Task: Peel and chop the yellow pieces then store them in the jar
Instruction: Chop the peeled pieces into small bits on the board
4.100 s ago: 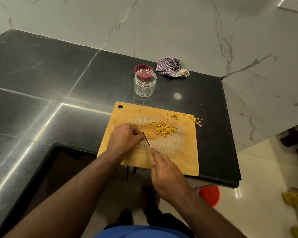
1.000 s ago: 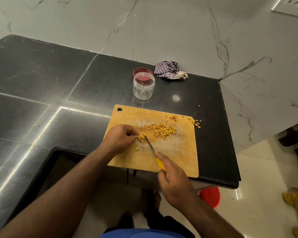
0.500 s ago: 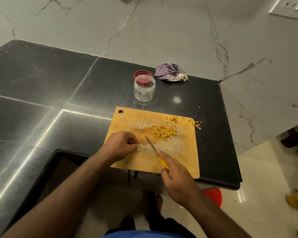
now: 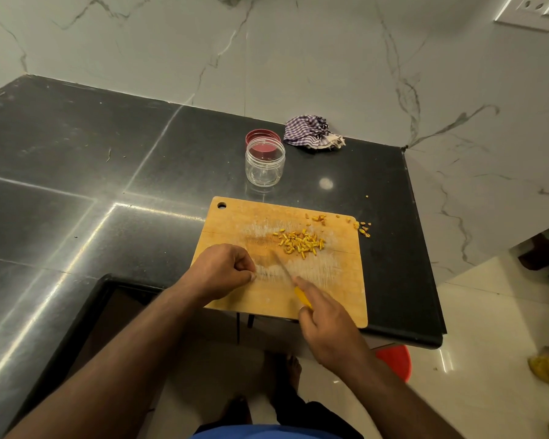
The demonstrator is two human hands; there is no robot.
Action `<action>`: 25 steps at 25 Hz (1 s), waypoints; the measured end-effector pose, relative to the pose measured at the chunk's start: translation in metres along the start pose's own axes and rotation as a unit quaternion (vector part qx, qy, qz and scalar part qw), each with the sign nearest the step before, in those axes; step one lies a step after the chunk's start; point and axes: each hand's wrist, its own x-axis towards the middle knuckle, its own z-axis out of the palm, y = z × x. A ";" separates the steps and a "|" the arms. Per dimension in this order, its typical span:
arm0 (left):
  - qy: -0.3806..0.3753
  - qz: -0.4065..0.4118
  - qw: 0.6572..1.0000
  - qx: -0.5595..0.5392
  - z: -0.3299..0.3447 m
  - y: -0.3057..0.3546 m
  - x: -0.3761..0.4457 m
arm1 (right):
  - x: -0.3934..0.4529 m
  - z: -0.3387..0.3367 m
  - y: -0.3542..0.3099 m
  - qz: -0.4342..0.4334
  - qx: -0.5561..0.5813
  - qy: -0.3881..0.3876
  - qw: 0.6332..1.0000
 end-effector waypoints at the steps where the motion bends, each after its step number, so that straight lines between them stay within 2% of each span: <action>1: 0.009 -0.001 1.000 0.001 0.001 0.000 0.000 | 0.002 -0.004 0.002 0.017 0.003 0.029 0.999; 3: 0.038 -0.007 0.999 0.003 0.005 0.000 0.001 | 0.003 -0.011 0.005 0.025 0.011 0.057 0.998; 5: 0.059 -0.013 0.998 -0.009 0.008 0.000 0.002 | 0.001 -0.013 0.003 0.012 0.022 0.043 0.999; 10: -0.019 0.020 1.000 -0.007 -0.001 -0.005 0.006 | -0.004 -0.004 0.001 0.006 0.040 0.007 0.999; 15: -0.030 0.038 0.998 0.037 0.001 0.000 0.007 | -0.003 -0.005 0.002 0.014 0.041 0.006 0.999; 21: 0.026 0.018 0.999 -0.002 0.004 0.014 0.020 | -0.001 -0.007 0.001 0.020 0.020 -0.006 1.000; 25: 0.028 0.010 1.000 0.000 0.009 0.015 0.030 | 0.003 -0.016 0.004 0.038 0.014 0.033 0.999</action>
